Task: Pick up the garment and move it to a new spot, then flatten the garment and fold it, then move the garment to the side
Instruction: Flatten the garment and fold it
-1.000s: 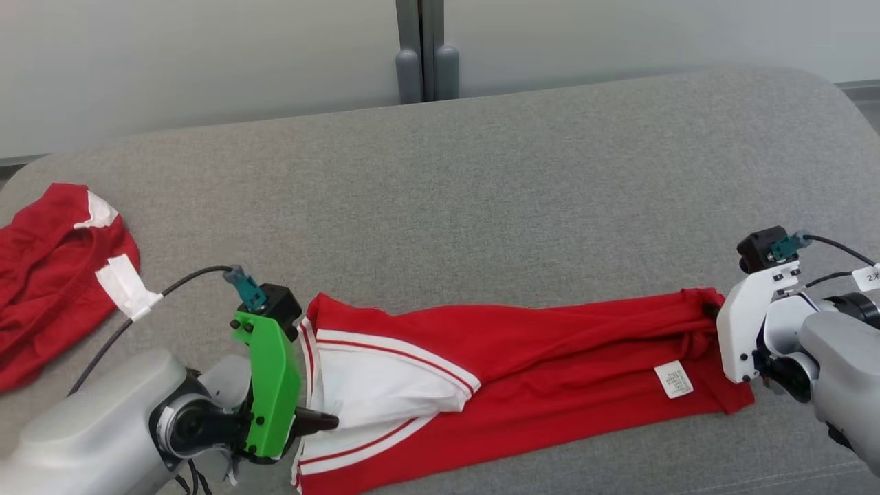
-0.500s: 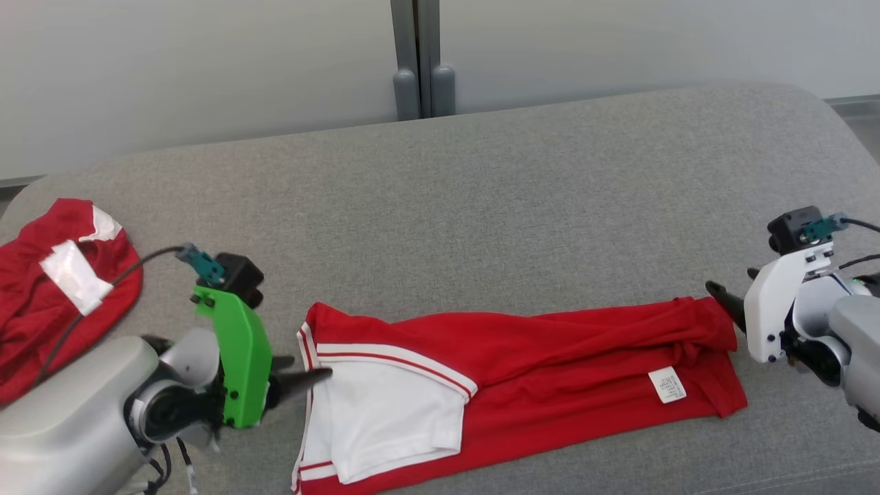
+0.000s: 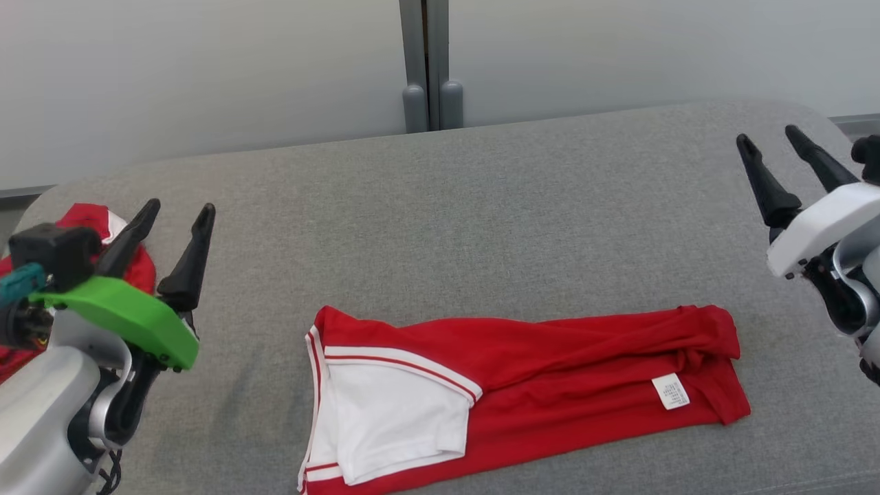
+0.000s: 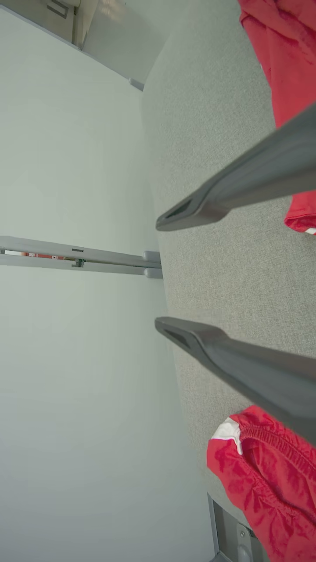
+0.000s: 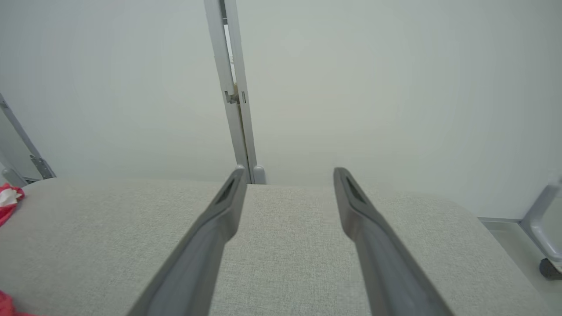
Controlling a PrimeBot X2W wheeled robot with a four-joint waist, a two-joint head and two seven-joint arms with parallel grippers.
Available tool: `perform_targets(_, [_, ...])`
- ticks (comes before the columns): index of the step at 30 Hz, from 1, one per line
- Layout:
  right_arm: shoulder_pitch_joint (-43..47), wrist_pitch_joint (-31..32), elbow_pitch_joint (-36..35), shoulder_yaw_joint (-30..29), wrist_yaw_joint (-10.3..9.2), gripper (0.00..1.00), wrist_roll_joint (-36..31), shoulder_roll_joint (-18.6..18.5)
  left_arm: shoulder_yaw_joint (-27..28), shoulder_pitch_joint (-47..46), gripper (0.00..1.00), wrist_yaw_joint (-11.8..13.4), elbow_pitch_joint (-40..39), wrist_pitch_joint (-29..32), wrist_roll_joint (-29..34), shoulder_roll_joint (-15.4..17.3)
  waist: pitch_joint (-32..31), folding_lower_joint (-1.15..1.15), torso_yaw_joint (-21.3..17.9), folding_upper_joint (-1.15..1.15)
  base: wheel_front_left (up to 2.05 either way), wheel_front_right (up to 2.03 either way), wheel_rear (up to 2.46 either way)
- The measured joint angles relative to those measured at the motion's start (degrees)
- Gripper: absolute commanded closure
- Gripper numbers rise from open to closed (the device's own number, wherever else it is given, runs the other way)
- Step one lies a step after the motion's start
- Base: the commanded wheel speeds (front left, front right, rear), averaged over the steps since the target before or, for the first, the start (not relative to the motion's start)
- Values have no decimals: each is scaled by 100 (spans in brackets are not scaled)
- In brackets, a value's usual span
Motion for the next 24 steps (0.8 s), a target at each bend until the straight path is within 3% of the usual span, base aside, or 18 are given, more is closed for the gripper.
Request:
perform_targets(2, [439, -4, -276, -686, -2, 0, -594, 134, 259, 298, 0, 187, -81, -205, 11, -31, 12, 0, 16, 0, 0, 0, 0])
perform_targets(6, [1522, -2, -1026, -1912, -2, 0, -1506, 777, 1157, 935, 0, 464, -370, -276, 430, -371, 8, 0, 72, 0, 0, 0, 0])
perform_targets(10, [2424, -4, -1610, -2796, -3, 0, -2136, 1265, 1974, 1833, 0, 480, -539, -280, 1095, -895, -6, 0, 133, 0, 0, 0, 0])
perform_targets(14, [3182, -3, -1815, -3307, -2, 0, -2403, 1706, 2729, 2516, 0, 344, -588, -281, 1719, -1489, -14, 0, 170, 0, 0, 0, 0])
perform_targets(19, [3649, -3, -1829, -3654, -2, 0, -2710, 1987, 3557, 3134, 0, 148, -812, -281, 2639, -2335, 50, 0, 174, 0, 0, 0, 0])
perform_targets(24, [3751, -4, -1728, -3742, -3, 0, -2903, 2134, 4103, 3622, 0, -322, -776, -282, 3204, -3109, 127, 0, 138, 0, 0, 0, 0])
